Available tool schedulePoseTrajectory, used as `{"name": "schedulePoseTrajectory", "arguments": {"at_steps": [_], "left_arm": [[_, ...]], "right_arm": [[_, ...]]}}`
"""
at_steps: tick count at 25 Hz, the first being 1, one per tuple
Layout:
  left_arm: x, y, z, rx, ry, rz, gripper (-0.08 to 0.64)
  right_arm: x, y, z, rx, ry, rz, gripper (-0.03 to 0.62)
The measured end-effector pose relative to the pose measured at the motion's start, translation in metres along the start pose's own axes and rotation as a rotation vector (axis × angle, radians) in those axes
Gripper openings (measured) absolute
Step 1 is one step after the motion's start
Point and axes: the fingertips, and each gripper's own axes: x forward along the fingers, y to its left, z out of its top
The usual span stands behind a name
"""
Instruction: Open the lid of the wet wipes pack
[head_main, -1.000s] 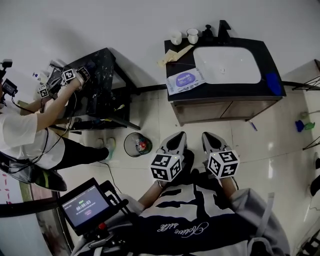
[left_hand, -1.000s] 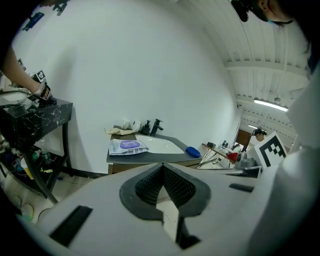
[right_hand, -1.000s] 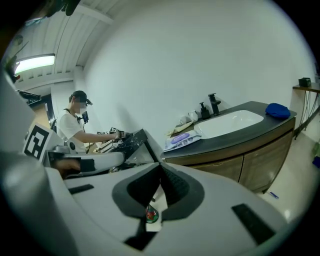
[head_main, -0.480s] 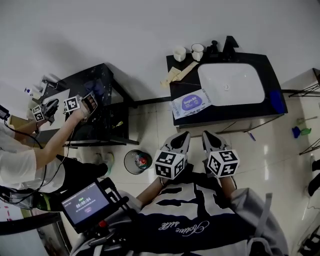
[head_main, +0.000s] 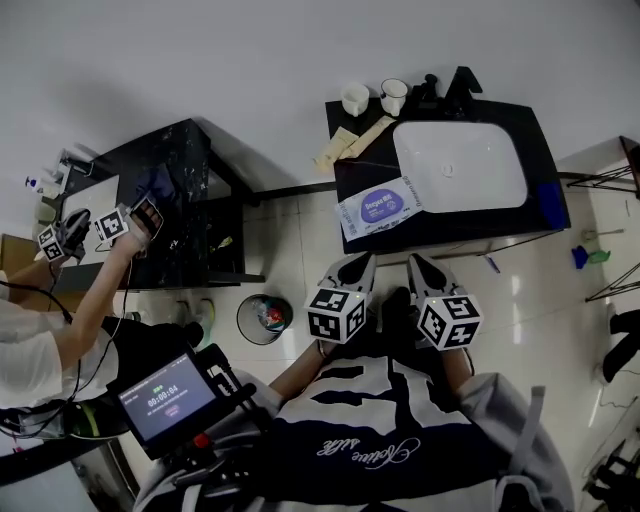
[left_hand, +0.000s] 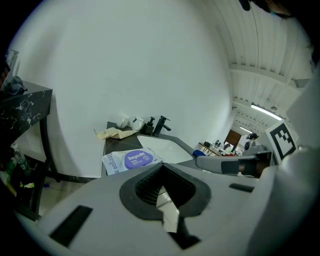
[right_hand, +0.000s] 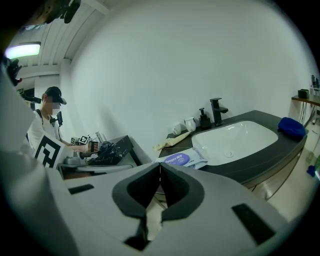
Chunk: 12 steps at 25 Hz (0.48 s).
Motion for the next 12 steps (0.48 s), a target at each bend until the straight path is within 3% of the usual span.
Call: {"name": "schedulePoseTrajectory", "arguments": {"at_steps": [6,12], "left_arm": [[0.011,0.019,-0.003,-0.062,0.001,0.063,-0.002],[0.025,0.041,0.004,-0.125,-0.001,0.141,-0.002]], "right_arm": [[0.021,-0.004,0.002,-0.018,0.035,0.063,0.000],[0.054,-0.009,0.016,-0.046,0.084,0.192,0.000]]}}
